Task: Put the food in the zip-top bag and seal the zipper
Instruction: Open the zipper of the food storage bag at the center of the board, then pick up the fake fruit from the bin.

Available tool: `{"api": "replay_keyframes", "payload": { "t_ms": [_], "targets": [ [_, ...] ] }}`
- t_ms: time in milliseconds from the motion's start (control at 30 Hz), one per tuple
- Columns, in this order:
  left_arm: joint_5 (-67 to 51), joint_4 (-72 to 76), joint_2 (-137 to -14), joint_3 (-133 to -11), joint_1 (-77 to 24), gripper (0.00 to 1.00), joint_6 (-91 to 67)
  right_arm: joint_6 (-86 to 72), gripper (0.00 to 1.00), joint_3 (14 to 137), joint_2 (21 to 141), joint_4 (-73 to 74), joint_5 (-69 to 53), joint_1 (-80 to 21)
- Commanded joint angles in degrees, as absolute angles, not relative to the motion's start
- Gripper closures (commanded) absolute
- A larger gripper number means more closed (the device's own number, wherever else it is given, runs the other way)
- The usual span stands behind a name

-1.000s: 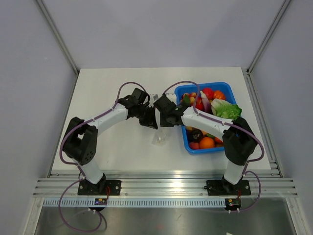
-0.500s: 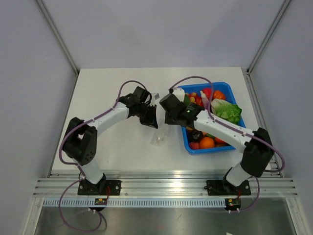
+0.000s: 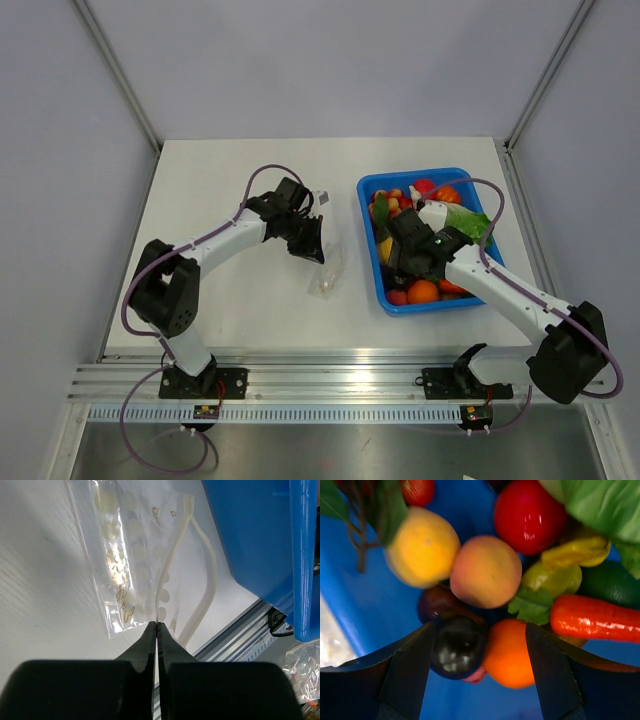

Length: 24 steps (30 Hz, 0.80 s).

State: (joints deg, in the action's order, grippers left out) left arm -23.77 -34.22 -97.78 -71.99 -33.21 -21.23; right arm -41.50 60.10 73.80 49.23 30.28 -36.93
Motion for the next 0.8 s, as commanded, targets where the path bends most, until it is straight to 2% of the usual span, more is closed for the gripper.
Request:
{"api": "replay_keyframes", "payload": {
  "t_ms": [0,300,433,567,667,700,767],
  "targets": [
    [-22.9,-33.4,-98.3,-73.8,-33.6,1.0,-21.3,-44.3,0.19,57.7,72.0,50.1,28.1,-37.3],
    [-22.2,-33.9,-98.3,-74.5,-33.7,1.0,-21.2,-44.1,0.17,52.0,69.2,43.6,21.0,-37.3],
    [-22.2,-34.0,-98.3,-74.8,-33.7,1.0,-21.4,-44.0,0.19,50.7,69.2,40.1,16.4,-37.3],
    [-22.1,-34.3,-98.2,-75.0,-33.8,1.0,-21.4,-44.7,0.27,50.5,70.1,40.7,16.3,-37.3],
    [-22.1,-34.4,-98.2,-75.2,-33.8,1.0,-21.2,-44.9,0.4,50.3,68.0,41.1,16.7,-37.2],
    [-22.1,-34.4,-98.2,-75.2,-33.8,1.0,-21.3,-45.0,0.51,50.7,67.3,42.1,17.1,-37.2],
    [-22.2,-34.3,-98.2,-75.2,-33.8,1.0,-21.4,-45.1,0.56,51.2,65.2,43.2,18.8,-37.3]
  ]
}}
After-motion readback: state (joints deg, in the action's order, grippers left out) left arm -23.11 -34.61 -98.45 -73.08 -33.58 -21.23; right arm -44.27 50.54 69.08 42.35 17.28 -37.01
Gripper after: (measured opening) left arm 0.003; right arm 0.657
